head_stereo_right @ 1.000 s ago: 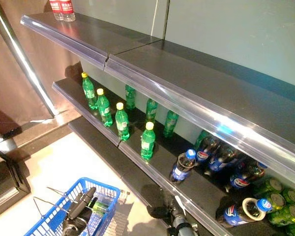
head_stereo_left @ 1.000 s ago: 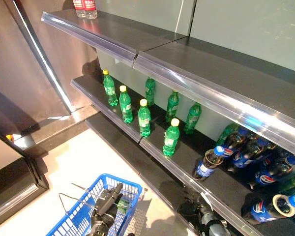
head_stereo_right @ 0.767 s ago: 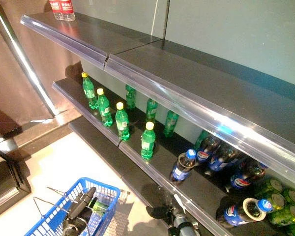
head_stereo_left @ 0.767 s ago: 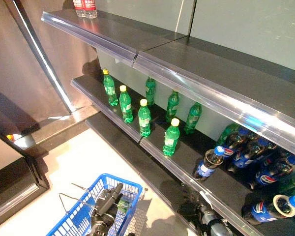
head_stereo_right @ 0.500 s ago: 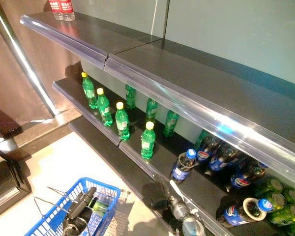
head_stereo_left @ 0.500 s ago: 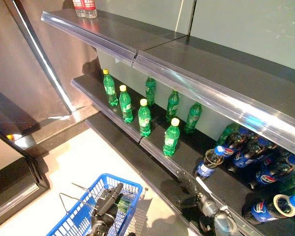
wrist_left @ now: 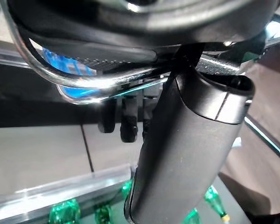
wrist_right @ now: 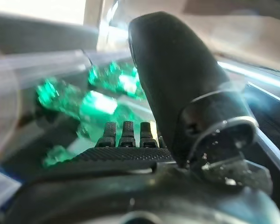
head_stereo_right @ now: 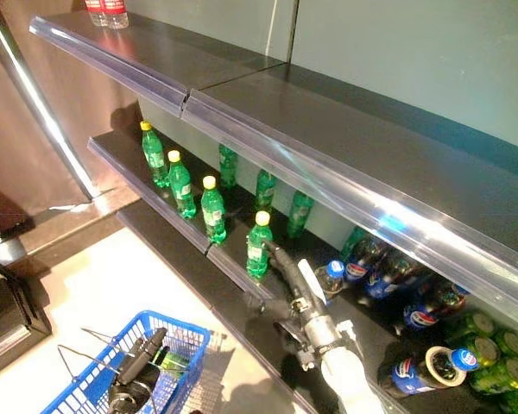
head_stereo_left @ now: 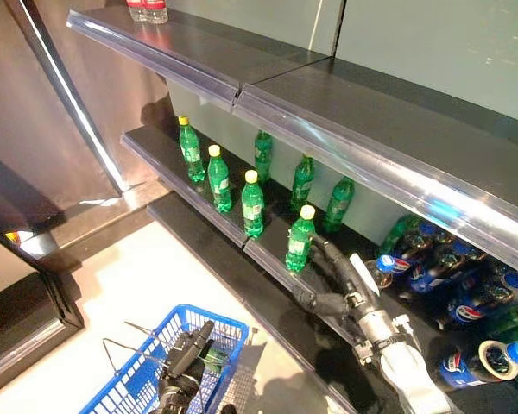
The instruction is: Pick up the drink and place into the basket.
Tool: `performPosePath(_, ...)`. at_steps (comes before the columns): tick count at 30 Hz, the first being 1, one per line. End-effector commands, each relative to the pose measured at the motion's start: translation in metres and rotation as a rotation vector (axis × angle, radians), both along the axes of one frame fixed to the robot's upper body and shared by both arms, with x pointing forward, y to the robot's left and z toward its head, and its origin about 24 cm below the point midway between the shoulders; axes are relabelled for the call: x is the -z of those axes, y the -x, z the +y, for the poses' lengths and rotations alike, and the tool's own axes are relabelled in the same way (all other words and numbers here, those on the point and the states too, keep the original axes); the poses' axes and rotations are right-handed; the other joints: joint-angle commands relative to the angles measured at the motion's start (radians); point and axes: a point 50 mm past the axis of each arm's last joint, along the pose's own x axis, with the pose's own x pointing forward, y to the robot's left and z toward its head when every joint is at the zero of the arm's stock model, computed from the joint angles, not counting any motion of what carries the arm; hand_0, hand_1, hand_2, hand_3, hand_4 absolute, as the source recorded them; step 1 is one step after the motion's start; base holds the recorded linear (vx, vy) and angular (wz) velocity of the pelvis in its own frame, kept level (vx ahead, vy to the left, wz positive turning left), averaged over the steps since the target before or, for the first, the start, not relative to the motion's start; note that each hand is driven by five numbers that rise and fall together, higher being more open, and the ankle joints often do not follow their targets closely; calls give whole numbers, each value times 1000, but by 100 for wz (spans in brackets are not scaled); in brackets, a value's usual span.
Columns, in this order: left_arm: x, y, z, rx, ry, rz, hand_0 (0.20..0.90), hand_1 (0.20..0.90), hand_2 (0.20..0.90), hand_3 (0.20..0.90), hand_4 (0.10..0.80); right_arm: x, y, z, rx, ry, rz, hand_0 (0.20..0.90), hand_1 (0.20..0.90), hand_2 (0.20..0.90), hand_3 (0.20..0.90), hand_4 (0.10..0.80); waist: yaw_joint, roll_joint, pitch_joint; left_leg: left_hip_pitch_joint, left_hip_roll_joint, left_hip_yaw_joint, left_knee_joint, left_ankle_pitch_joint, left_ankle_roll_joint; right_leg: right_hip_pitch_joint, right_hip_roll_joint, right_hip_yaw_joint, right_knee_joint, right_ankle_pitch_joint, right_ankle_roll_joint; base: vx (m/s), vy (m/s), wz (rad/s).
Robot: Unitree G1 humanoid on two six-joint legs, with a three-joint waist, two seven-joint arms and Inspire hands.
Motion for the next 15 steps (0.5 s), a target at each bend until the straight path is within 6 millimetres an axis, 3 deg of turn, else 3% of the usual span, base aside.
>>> performPosePath(1,-57,-72,-15,76,-33,-405,300,300,300,200,100,-77,-13,2,7,-46,-447,900,900,900,900,800,20,5,-51,14,108,13,52,-45,-64,-77,-94,-9,-15,174,65,0,0,0)
performPosePath(15,-56,-70,-16,31,-11,-388,300,300,300,200,100,-88,-7,-22,329,-62,-604,900,900,900,900,800,8,12,-55,17,112,29,50,-49,-63,-84,-95,1,-14,172,70,4,8,-4)
